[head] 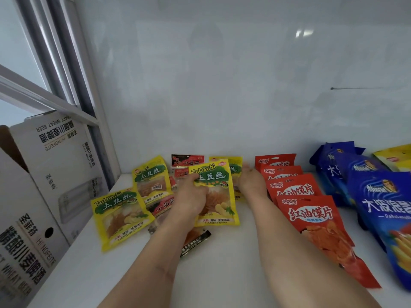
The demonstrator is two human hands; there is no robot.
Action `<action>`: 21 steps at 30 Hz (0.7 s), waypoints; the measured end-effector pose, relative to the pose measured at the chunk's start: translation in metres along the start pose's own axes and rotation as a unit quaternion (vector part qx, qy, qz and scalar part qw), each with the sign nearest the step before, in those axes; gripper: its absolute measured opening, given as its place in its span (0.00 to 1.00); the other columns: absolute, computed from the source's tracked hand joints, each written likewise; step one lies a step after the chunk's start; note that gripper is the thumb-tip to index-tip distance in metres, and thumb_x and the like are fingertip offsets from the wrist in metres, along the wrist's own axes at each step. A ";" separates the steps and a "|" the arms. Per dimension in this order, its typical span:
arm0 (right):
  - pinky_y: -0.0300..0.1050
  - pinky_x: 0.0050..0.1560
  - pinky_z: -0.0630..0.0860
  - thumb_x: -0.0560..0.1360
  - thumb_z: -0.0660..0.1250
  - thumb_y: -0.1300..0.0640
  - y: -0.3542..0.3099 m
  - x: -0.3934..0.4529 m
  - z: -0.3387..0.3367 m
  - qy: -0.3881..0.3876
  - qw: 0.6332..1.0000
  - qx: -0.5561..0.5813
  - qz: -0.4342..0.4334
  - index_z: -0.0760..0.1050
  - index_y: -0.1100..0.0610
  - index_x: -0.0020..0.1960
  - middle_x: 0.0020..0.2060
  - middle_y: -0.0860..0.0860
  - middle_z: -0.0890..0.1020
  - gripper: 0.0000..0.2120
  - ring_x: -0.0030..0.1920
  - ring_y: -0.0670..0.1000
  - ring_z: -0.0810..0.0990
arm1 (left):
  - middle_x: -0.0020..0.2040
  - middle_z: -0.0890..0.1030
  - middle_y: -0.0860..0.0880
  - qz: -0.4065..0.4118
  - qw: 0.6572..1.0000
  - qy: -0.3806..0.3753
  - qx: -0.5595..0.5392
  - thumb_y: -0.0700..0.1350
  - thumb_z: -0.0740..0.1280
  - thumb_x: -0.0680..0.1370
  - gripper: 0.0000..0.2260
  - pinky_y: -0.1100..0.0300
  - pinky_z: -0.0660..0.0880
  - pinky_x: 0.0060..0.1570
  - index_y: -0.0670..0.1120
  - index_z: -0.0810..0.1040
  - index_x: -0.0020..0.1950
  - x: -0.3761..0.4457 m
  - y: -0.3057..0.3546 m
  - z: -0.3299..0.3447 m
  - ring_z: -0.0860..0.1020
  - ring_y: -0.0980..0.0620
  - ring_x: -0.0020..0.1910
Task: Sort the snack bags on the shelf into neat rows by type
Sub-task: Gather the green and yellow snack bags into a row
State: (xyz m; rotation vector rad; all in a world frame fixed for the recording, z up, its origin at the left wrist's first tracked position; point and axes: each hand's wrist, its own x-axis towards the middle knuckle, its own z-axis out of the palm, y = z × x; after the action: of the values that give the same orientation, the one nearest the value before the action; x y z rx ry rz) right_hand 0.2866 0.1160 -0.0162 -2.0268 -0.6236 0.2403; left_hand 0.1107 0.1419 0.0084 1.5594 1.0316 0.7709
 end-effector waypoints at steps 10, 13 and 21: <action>0.50 0.55 0.73 0.85 0.47 0.45 0.007 -0.004 0.000 -0.004 1.000 0.014 -0.005 0.79 0.66 0.56 0.55 0.63 0.81 0.29 0.56 0.63 0.79 | 0.67 0.77 0.42 0.017 0.986 -0.034 0.165 0.36 0.65 0.77 0.26 0.53 0.77 0.58 0.43 0.66 0.76 0.012 0.006 0.039 0.78 0.43 0.61; 0.50 0.53 0.73 0.84 0.49 0.45 0.010 -0.006 0.000 -0.012 1.000 0.002 -0.016 0.78 0.62 0.54 0.53 0.61 0.81 0.26 0.54 0.62 0.79 | 0.69 0.75 0.42 0.027 0.977 -0.045 0.207 0.37 0.65 0.78 0.25 0.57 0.74 0.57 0.42 0.67 0.75 0.011 0.003 0.043 0.76 0.43 0.64; 0.52 0.51 0.79 0.78 0.53 0.40 0.008 -0.009 0.003 0.012 0.999 -0.031 -0.031 0.77 0.57 0.53 0.45 0.55 0.81 0.24 0.47 0.58 0.81 | 0.70 0.76 0.43 0.059 0.966 -0.052 0.246 0.37 0.63 0.79 0.22 0.62 0.69 0.53 0.45 0.71 0.74 0.013 0.010 0.045 0.75 0.44 0.65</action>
State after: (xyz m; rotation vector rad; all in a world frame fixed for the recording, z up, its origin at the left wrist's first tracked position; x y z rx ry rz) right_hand 0.2802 0.1103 -0.0250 -2.0633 -0.6869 0.1616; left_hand 0.1580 0.1340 0.0074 2.0770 1.1121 0.5247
